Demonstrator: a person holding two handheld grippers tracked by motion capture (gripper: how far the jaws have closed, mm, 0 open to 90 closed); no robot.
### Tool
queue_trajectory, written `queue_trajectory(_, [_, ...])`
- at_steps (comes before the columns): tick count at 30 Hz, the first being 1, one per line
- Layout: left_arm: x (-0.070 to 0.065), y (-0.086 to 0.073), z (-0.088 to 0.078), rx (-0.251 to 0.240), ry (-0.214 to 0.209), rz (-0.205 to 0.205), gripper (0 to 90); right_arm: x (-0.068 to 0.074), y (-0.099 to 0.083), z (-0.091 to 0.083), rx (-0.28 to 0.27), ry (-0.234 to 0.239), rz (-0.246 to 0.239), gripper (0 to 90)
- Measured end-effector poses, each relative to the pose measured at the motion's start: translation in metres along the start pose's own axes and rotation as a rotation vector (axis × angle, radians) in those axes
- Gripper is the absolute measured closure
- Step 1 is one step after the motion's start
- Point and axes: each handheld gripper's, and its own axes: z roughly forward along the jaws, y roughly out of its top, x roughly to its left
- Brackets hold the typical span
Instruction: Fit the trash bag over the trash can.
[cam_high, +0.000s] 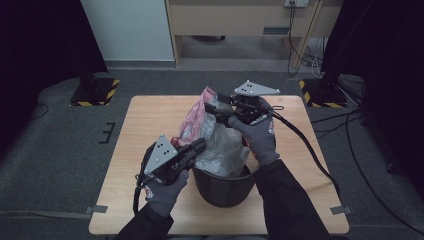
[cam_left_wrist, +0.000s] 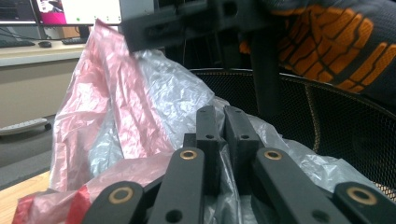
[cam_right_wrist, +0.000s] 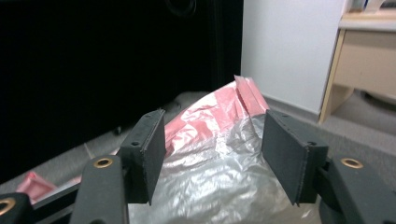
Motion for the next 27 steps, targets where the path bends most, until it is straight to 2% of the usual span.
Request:
queue_trajectory(5, [-0.003, -0.001, 0.002, -0.003, -0.006, 0.0, 81.6, 0.001, -0.002, 0.003, 0.036, 0.007, -0.005, 42.5])
queue_trajectory(8, [-0.003, -0.001, 0.002, -0.007, -0.012, -0.001, 81.0, 0.002, -0.004, 0.006, 0.08, 0.023, -0.013, 55.7])
queue_trajectory(11, [-0.002, -0.002, 0.002, -0.015, -0.017, -0.013, 83.0, 0.005, -0.004, 0.008, 0.126, 0.037, -0.048, 66.0])
queue_trajectory(13, [-0.001, -0.003, 0.002, -0.018, -0.013, -0.012, 84.5, 0.006, -0.004, 0.008, 0.127, 0.037, -0.053, 64.1])
queue_trajectory(17, [-0.002, -0.003, 0.002, -0.02, -0.011, -0.011, 86.2, 0.009, -0.002, 0.008, 0.079, 0.023, -0.026, 46.9])
queue_trajectory(18, [-0.008, -0.005, 0.0, 0.012, -0.034, -0.093, 86.5, 0.009, -0.002, 0.009, 0.079, 0.02, -0.023, 44.5])
queue_trajectory(19, [-0.005, -0.004, 0.001, -0.001, -0.013, -0.047, 86.6, 0.01, -0.003, 0.011, 0.085, 0.017, -0.021, 42.5])
queue_trajectory(20, [-0.003, -0.003, 0.001, -0.011, -0.009, -0.024, 86.6, 0.01, -0.003, 0.013, 0.098, 0.004, -0.035, 40.4])
queue_trajectory(21, [-0.003, -0.003, 0.002, -0.014, -0.012, -0.025, 86.8, 0.011, -0.003, 0.015, 0.103, -0.007, -0.039, 39.5])
queue_trajectory(24, [-0.002, -0.004, 0.002, -0.018, -0.021, -0.035, 86.8, 0.013, -0.004, 0.023, 0.146, -0.038, -0.083, 41.4])
queue_trajectory(26, [-0.002, -0.004, 0.002, -0.018, -0.022, -0.037, 86.9, 0.017, -0.007, 0.028, 0.124, -0.062, -0.135, 49.5])
queue_trajectory(27, [-0.002, -0.004, 0.002, -0.018, -0.024, -0.038, 86.7, 0.017, -0.008, 0.029, 0.115, -0.069, -0.136, 52.1])
